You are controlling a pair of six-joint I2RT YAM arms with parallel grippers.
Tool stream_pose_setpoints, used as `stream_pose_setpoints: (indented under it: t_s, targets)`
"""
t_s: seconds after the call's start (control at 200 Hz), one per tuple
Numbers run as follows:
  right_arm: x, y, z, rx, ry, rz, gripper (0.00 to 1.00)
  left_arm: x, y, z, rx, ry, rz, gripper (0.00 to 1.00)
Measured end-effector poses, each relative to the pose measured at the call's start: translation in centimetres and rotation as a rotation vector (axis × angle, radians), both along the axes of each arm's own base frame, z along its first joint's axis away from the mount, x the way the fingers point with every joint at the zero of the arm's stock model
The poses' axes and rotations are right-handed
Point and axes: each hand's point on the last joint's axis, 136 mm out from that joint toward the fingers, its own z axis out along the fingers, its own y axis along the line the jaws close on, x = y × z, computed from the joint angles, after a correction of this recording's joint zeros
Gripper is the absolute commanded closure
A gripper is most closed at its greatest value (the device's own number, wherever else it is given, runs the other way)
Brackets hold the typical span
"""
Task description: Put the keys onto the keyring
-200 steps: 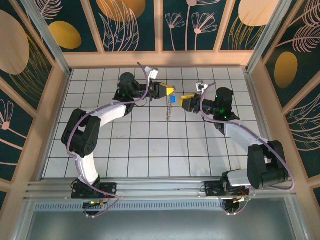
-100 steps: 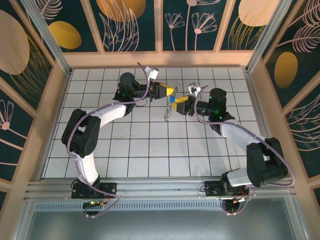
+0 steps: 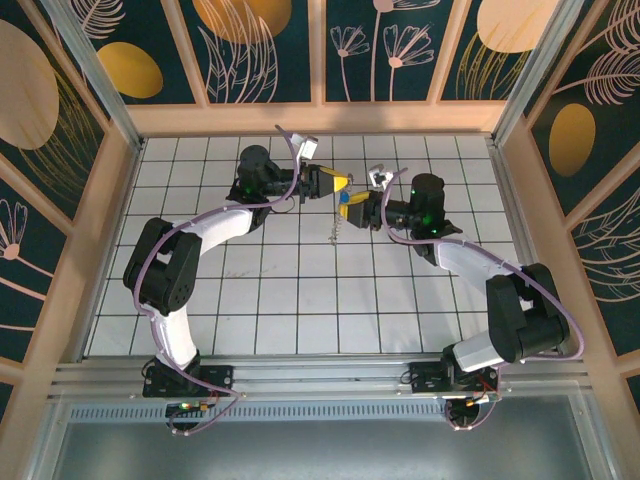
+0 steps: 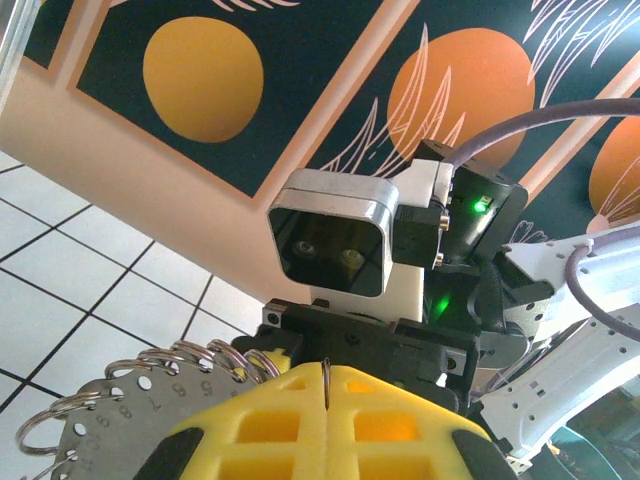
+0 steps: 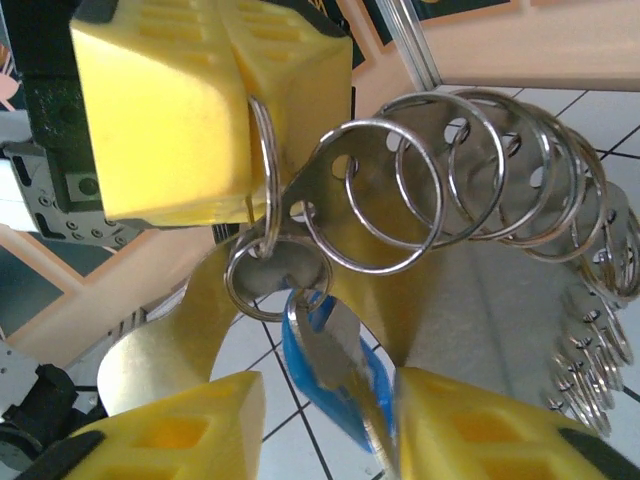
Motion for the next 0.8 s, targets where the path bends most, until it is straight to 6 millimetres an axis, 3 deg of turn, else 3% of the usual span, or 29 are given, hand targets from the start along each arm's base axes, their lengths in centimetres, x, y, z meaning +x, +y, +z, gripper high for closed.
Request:
stream_pose_setpoints:
  t_s: [0.17,0.801]
  targets:
    - [0.13,0.02,0.25,0.005,-0.009,-0.007,1.0,0.06,0.0,0.0,0.0,0.001,0.003,1.0]
    - [0.37,-0.93,0.9,-0.077,0.012,-0.082,1.0,0.3,0.4,0.54,0.046,-0.084,0.076,1.0]
